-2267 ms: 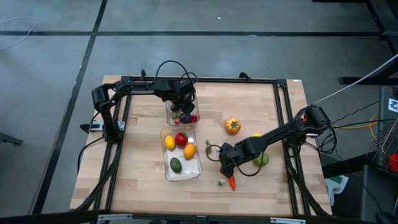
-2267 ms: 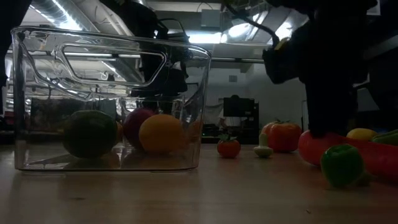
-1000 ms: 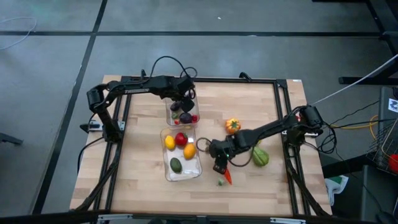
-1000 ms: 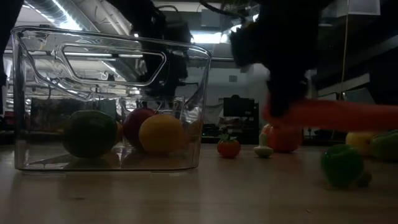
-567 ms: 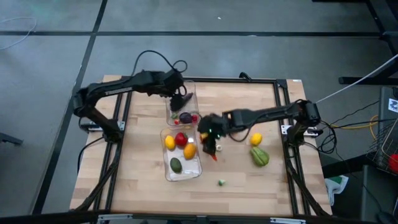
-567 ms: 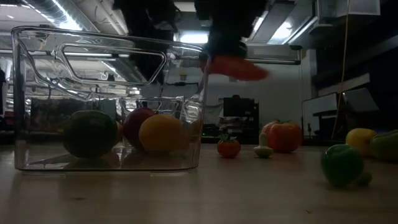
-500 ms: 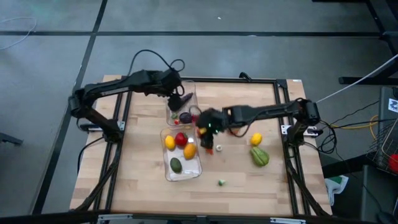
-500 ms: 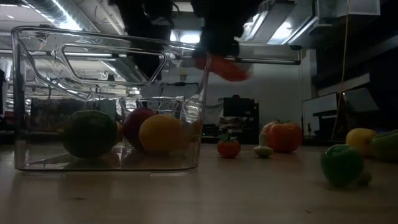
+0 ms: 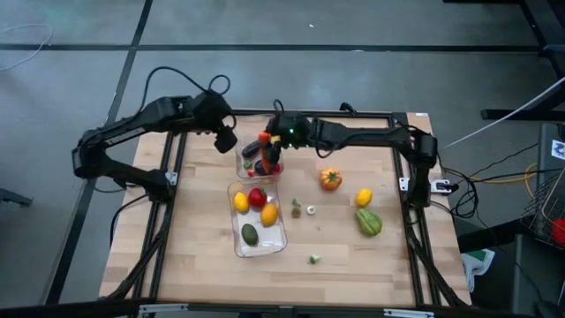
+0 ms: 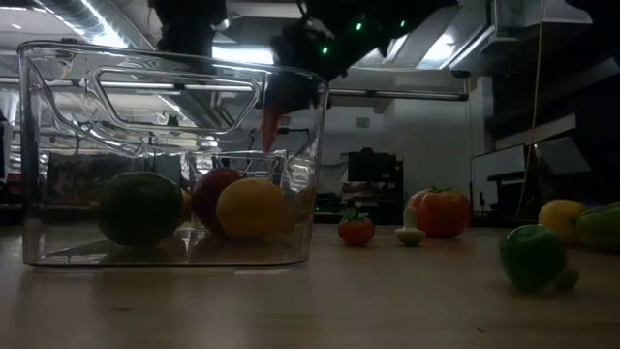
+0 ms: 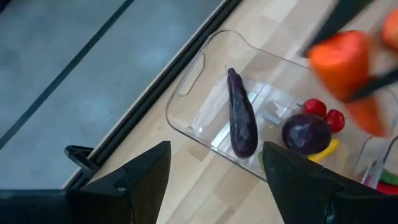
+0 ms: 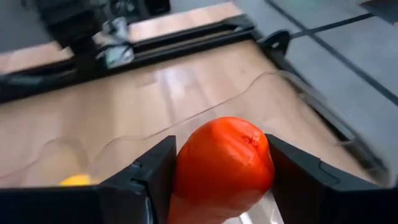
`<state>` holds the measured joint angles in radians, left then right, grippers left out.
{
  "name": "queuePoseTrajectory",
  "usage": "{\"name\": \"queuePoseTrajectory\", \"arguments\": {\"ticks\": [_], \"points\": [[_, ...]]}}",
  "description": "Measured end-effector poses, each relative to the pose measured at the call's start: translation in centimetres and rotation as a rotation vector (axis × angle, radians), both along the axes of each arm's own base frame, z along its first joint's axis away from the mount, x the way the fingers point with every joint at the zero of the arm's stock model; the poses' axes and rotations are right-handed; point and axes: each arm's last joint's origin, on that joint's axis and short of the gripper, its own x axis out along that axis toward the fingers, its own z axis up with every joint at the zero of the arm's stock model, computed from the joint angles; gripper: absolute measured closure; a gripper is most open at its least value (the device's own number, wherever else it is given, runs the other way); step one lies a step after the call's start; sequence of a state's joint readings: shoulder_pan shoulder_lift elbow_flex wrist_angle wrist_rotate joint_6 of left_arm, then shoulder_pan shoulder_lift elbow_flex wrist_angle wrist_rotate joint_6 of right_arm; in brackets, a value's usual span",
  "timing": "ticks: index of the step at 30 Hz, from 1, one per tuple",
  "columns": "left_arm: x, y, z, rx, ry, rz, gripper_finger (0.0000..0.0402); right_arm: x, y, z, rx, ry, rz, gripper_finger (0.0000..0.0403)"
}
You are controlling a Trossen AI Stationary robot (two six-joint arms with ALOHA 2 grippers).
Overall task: Sort produce into baskets
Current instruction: Put the orange carrot into the top transparent bin
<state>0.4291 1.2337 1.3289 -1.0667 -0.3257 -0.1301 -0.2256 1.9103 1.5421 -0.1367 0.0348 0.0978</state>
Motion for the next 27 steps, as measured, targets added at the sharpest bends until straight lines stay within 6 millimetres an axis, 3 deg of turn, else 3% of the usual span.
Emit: {"name": "queuePoseTrajectory", "arguments": {"ticks": [10, 23, 27], "points": [[-0.9, -0.4, 0.7, 0.007, -0.047, 0.020, 0.0151, 0.2, -3.9, -1.9, -0.004, -0.012, -0.091, 0.0189], [-0.7, -0.4, 0.6, -0.005, -0.060, 0.039, 0.0151, 1.2, -4.6, -5.3, 0.006, 0.047, -0.105, 0.0189], [-0.6, -0.4, 0.6, -0.006, -0.060, 0.039, 0.0151, 1.4, -4.7, -6.2, 0.013, 0.076, -0.105, 0.0170]]}}
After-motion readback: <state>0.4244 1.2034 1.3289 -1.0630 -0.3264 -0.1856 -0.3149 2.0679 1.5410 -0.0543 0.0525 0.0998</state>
